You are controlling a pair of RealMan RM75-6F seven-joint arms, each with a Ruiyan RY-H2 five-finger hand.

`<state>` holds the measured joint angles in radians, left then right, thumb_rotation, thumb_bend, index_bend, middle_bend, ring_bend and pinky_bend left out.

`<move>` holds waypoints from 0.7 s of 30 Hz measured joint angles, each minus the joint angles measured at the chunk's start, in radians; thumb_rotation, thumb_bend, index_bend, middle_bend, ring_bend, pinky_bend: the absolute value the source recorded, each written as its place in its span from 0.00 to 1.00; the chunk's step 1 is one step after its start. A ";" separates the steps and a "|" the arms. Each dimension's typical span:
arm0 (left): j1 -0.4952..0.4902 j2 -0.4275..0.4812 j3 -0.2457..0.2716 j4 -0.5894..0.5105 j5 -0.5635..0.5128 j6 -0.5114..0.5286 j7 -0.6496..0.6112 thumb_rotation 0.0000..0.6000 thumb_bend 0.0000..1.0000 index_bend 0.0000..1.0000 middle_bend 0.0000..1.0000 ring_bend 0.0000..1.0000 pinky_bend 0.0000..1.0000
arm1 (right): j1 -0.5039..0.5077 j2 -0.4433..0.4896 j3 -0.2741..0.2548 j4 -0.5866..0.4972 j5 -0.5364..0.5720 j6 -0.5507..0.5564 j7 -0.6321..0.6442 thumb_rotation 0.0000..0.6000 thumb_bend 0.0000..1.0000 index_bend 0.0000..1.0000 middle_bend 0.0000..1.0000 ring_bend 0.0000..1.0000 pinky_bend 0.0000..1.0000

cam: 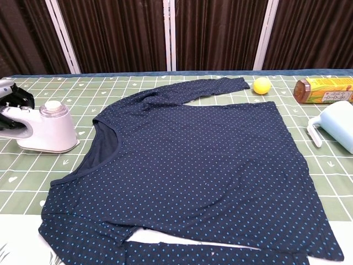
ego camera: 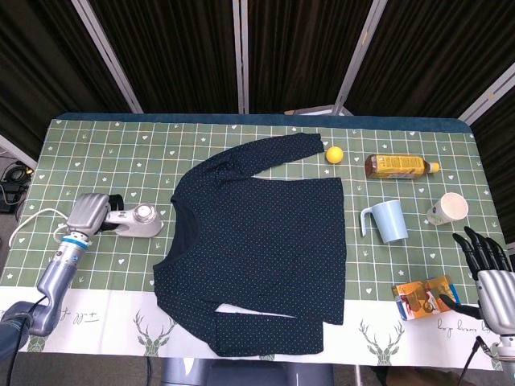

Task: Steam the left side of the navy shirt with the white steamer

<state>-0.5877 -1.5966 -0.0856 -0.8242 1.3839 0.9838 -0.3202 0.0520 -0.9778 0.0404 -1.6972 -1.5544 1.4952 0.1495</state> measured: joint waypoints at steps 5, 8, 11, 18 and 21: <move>-0.007 -0.004 0.000 -0.017 -0.010 -0.028 0.044 1.00 0.00 0.32 0.24 0.32 0.50 | -0.001 0.001 0.001 0.001 0.003 0.002 0.004 1.00 0.00 0.00 0.00 0.00 0.00; -0.007 0.002 0.003 -0.037 -0.012 -0.035 0.066 1.00 0.00 0.10 0.05 0.16 0.37 | -0.001 0.002 0.001 0.002 0.003 0.001 0.005 1.00 0.00 0.00 0.00 0.00 0.00; -0.002 0.011 0.003 -0.053 -0.008 -0.022 0.067 1.00 0.00 0.01 0.00 0.09 0.30 | -0.001 0.003 0.000 0.001 0.001 0.001 0.006 1.00 0.00 0.00 0.00 0.00 0.00; 0.024 0.073 0.011 -0.137 0.031 0.063 0.037 1.00 0.00 0.00 0.00 0.03 0.23 | -0.002 0.004 -0.002 -0.001 -0.005 0.005 0.006 1.00 0.00 0.00 0.00 0.00 0.00; 0.039 0.109 0.014 -0.183 0.047 0.096 0.032 1.00 0.00 0.00 0.00 0.02 0.21 | -0.003 0.005 -0.004 -0.003 -0.011 0.008 0.006 1.00 0.00 0.00 0.00 0.00 0.00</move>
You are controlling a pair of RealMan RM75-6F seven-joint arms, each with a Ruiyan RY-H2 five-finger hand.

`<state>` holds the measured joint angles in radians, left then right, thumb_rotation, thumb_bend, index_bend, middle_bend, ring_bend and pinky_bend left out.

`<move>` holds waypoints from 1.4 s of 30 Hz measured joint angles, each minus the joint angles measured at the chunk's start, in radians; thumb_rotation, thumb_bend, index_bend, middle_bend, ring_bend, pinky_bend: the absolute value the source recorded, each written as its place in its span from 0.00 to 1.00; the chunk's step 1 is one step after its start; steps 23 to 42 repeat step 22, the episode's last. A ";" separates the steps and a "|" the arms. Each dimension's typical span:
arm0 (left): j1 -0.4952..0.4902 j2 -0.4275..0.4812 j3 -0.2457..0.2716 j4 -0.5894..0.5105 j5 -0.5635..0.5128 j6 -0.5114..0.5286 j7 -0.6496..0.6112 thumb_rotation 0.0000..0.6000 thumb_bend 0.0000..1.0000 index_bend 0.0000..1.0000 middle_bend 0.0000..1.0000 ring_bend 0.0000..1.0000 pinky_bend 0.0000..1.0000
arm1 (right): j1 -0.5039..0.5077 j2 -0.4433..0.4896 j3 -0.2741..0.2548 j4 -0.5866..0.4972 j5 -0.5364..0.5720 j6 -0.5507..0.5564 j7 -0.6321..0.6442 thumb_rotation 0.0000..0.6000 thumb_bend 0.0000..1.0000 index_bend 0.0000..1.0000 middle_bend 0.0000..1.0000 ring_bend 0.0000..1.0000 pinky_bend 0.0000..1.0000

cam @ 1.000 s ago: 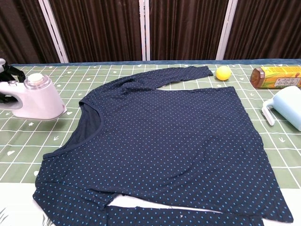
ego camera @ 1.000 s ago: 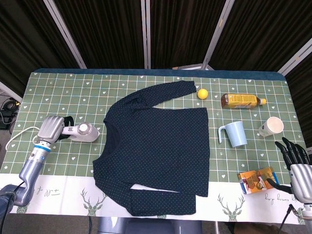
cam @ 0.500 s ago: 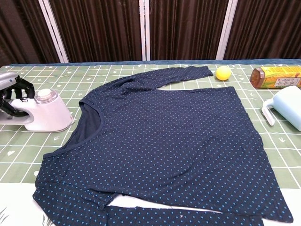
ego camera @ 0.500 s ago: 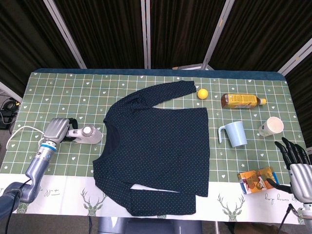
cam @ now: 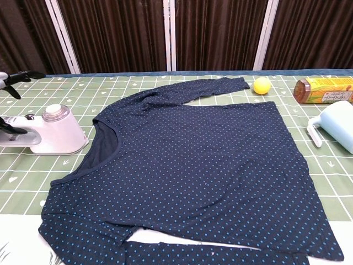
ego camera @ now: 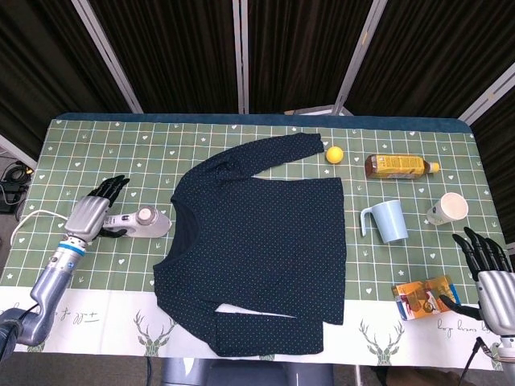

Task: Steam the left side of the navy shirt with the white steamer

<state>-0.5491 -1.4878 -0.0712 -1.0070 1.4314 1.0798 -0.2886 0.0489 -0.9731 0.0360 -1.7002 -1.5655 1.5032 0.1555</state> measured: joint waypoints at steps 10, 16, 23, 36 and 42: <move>0.100 0.167 -0.005 -0.270 0.037 0.233 0.069 1.00 0.00 0.00 0.00 0.00 0.00 | -0.003 -0.002 0.001 0.003 -0.002 0.010 -0.002 1.00 0.00 0.00 0.00 0.00 0.00; 0.204 0.292 0.007 -0.528 0.008 0.340 0.276 1.00 0.00 0.00 0.00 0.00 0.00 | -0.008 -0.007 0.005 0.017 -0.005 0.028 0.003 1.00 0.00 0.00 0.00 0.00 0.00; 0.352 0.405 0.060 -0.735 0.013 0.493 0.416 1.00 0.00 0.00 0.00 0.00 0.00 | -0.009 -0.013 0.006 0.039 -0.014 0.038 0.023 1.00 0.00 0.00 0.00 0.00 0.00; 0.352 0.405 0.060 -0.735 0.013 0.493 0.416 1.00 0.00 0.00 0.00 0.00 0.00 | -0.009 -0.013 0.006 0.039 -0.014 0.038 0.023 1.00 0.00 0.00 0.00 0.00 0.00; 0.352 0.405 0.060 -0.735 0.013 0.493 0.416 1.00 0.00 0.00 0.00 0.00 0.00 | -0.009 -0.013 0.006 0.039 -0.014 0.038 0.023 1.00 0.00 0.00 0.00 0.00 0.00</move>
